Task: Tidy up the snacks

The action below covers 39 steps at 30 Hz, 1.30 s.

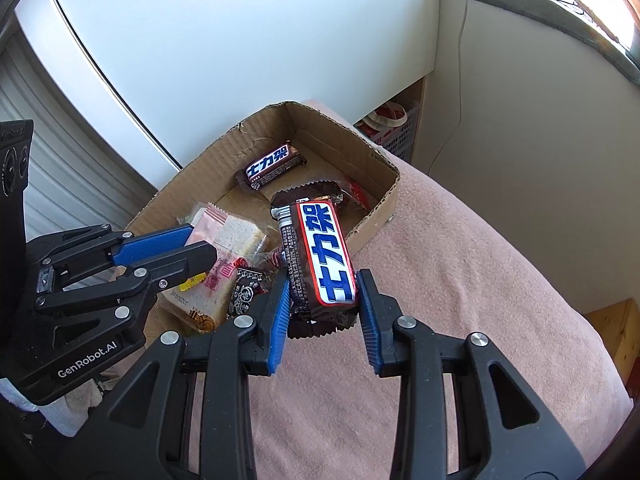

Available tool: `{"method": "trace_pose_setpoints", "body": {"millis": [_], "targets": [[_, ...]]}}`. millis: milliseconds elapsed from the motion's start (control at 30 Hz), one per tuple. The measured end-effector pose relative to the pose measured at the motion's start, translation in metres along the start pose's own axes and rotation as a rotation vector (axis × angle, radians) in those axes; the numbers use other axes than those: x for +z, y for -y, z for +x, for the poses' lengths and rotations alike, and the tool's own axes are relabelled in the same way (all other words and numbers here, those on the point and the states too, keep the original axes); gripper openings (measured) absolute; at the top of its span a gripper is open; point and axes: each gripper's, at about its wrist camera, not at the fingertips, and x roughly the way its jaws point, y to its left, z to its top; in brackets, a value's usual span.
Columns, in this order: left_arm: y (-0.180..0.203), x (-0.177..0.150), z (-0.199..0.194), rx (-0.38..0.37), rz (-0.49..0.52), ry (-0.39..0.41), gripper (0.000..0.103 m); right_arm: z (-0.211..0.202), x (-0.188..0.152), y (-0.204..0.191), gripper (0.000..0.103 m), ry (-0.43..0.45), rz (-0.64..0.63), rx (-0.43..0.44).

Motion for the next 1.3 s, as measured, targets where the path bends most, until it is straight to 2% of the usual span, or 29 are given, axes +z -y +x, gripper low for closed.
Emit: {"method": "trace_pose_setpoints", "body": {"millis": [500,1033,1233,1300], "targets": [[-0.015,0.024,0.013,0.019,-0.015,0.011,0.018,0.016,0.019,-0.009,0.033,-0.016,-0.005,0.01],[-0.027,0.026,0.011,0.05,-0.031,0.016,0.019,0.019,0.023,-0.019,0.034,-0.028,-0.006,0.021],[-0.028,0.026,0.011,0.067,-0.025,0.017,0.031,0.021,0.024,-0.023,0.039,-0.03,-0.017,0.002],[-0.028,0.026,0.01,0.074,-0.024,0.019,0.039,0.02,0.023,-0.022,0.041,-0.028,-0.017,-0.005]]}}
